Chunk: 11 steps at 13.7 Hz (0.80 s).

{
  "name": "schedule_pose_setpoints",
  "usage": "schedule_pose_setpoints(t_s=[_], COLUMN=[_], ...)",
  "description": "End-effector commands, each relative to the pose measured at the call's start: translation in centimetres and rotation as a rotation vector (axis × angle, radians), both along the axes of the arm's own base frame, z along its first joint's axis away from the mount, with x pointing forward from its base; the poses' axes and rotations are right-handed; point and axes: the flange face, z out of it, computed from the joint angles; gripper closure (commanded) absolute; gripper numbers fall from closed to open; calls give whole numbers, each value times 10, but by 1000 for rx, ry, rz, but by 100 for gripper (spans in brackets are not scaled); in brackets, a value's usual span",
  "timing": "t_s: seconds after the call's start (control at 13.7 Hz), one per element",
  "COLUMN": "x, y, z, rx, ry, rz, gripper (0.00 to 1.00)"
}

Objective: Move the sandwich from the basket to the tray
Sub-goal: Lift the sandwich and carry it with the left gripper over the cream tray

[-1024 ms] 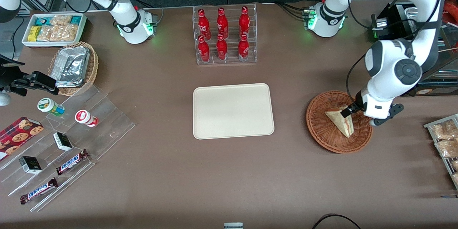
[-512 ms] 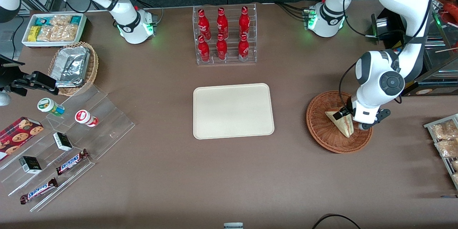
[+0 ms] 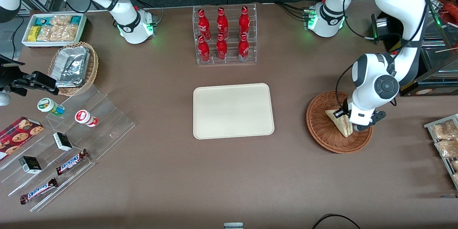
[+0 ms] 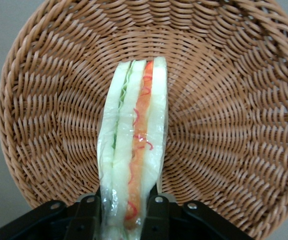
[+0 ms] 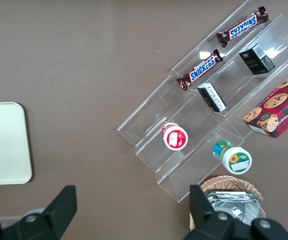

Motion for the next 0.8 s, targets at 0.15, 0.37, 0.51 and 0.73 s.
schedule_pose_setpoints(t_s=[0.15,0.37,0.51,0.73], x=[35,36,31,16], y=[-38,-90,-128,-205], z=[51,80,89,90], rx=[9,9,6,-31], ry=[55,43,26,9], rz=[-33,-118,-190,-295], gripper=[100,100,100,100])
